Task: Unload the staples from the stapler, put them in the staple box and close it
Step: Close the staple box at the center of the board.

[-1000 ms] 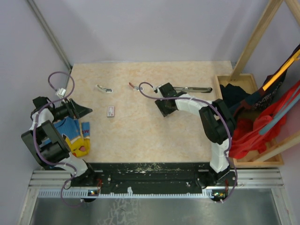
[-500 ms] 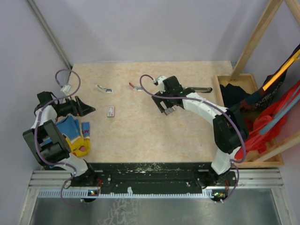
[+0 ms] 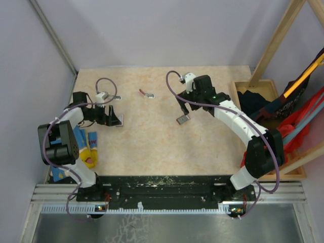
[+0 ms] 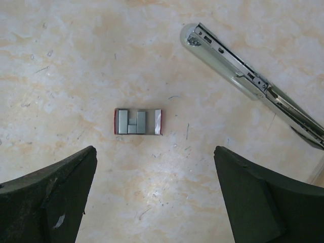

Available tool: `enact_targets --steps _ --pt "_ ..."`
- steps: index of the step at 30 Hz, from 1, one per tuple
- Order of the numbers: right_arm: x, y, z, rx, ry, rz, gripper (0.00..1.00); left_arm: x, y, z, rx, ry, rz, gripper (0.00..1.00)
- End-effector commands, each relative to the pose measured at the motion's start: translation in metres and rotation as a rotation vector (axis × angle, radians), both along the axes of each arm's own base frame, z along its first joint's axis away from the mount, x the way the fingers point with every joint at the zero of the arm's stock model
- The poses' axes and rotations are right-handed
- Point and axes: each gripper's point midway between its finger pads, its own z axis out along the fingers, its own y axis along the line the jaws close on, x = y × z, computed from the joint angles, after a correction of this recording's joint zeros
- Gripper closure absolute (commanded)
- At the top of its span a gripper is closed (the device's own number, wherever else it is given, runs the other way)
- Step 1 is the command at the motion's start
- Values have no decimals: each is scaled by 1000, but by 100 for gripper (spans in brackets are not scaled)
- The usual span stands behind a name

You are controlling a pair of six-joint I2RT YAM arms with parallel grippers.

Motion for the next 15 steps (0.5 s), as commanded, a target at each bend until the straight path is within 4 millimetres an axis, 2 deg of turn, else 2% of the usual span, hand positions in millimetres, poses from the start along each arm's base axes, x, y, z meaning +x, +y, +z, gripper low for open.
enact_targets --steps 1,7,15 --pt "-6 6 13 43 -40 39 1 7 3 -26 97 43 48 0" --pt "-7 7 13 51 -49 50 1 0 -13 -45 94 95 14 0" --pt "-5 4 8 34 -60 47 1 -16 -47 -50 75 130 -105 0"
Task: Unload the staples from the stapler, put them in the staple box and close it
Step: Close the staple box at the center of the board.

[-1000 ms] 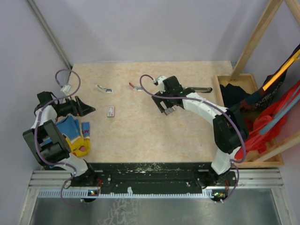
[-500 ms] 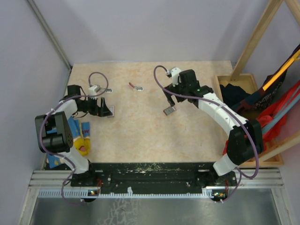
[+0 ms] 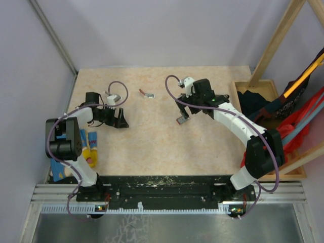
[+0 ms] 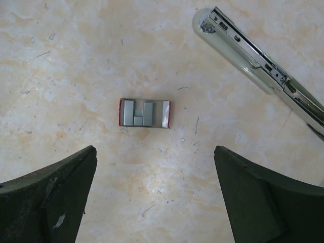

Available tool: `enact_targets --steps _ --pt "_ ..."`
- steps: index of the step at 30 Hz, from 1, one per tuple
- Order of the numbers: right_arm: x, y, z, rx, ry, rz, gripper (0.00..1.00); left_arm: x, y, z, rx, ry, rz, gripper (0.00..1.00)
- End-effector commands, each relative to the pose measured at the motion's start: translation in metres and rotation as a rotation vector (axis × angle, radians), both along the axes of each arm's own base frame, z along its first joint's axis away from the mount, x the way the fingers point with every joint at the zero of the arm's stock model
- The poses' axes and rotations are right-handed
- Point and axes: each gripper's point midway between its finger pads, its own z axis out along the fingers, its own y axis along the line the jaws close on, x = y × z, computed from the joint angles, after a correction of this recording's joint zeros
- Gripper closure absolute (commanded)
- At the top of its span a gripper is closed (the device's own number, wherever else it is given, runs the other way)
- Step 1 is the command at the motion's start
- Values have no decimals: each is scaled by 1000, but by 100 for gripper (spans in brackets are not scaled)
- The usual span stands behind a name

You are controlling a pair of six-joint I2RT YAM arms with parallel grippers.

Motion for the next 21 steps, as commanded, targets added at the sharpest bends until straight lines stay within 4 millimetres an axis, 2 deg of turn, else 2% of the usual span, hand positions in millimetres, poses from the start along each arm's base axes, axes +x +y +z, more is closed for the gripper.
enact_targets --steps 1,6,8,12,16,18,21 --pt "7 3 26 34 -97 11 1 -21 -22 -17 -7 87 -78 0" --pt "7 3 24 32 -96 11 1 -35 -44 -22 -1 115 -154 0" --pt "8 3 23 30 -96 12 1 -35 -50 -20 4 104 -172 0" --pt "8 2 18 22 -89 12 1 -18 -48 -4 29 50 -157 0" --pt "9 2 11 15 -71 11 1 0 -42 25 30 -38 -130 0" --pt "8 2 6 18 -55 15 1 9 -38 40 18 -72 -111 0" --pt "8 3 0 20 -33 15 1 21 -27 50 -5 -86 -75 0"
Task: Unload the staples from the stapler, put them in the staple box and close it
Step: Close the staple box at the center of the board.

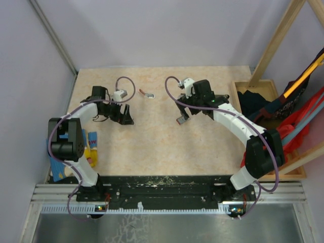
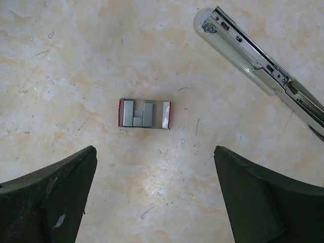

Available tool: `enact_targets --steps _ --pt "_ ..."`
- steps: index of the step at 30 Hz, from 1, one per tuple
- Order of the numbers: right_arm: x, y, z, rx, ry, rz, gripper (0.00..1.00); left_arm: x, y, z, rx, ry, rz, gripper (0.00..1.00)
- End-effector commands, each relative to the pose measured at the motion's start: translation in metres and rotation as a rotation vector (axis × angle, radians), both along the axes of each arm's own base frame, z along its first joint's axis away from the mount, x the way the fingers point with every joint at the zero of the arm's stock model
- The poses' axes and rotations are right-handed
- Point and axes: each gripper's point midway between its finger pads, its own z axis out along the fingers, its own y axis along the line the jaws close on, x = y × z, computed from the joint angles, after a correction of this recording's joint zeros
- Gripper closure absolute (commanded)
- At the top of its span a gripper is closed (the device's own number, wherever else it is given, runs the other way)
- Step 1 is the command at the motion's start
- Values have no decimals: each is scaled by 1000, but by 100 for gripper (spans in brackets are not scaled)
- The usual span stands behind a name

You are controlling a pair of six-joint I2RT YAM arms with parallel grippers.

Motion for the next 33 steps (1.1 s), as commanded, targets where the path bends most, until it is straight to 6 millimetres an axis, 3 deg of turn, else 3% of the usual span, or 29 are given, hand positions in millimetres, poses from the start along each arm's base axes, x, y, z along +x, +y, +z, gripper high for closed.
enact_targets --steps 1,9,17,21,33 --pt "8 4 5 26 -27 7 1 26 17 35 -39 -69 62 0" --pt "9 2 -5 16 -2 3 1 51 36 25 -88 -45 142 1" --pt "8 1 -15 8 23 4 2 57 32 5 -127 17 147 17" --pt "8 2 -17 9 30 7 2 57 30 0 -134 32 152 25" --pt "6 2 -30 13 74 4 5 37 19 -18 -148 88 104 27"
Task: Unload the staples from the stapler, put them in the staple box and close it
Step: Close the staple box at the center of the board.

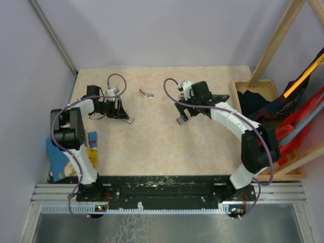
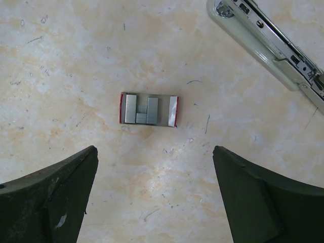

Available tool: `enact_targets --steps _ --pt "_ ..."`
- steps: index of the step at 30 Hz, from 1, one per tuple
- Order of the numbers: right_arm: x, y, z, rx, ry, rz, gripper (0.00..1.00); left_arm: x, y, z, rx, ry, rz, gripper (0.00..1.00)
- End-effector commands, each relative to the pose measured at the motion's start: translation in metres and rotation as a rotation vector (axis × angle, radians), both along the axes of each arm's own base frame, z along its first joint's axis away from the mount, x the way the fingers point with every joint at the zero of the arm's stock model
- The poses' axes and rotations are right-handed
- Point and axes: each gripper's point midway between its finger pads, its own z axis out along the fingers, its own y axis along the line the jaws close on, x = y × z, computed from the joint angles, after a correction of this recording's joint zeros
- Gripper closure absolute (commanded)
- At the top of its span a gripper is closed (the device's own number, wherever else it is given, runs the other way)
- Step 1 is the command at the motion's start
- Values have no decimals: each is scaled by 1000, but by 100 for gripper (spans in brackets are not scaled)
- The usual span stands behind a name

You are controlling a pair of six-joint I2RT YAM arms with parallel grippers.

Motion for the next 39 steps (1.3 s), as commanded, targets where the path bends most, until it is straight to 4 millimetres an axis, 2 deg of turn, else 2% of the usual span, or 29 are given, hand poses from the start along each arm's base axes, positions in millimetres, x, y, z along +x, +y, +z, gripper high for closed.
enact_targets --steps 1,10,18,32,36,39 --pt "6 1 -7 27 17 -6 5 -11 -11 -2 -36 11 -45 27" --pt "8 -4 -41 45 154 -38 5 -34 -31 -6 -67 34 -116 27" --pt "8 2 -64 91 257 -30 6 -45 -49 -7 -78 56 -150 23" --pt "25 12 -72 111 247 7 6 -57 -57 -8 -117 98 -163 20" --pt "22 19 -74 135 266 49 6 -60 -58 -11 -127 109 -165 19" --pt "12 26 -75 170 304 91 6 -61 -59 -12 -130 114 -162 19"
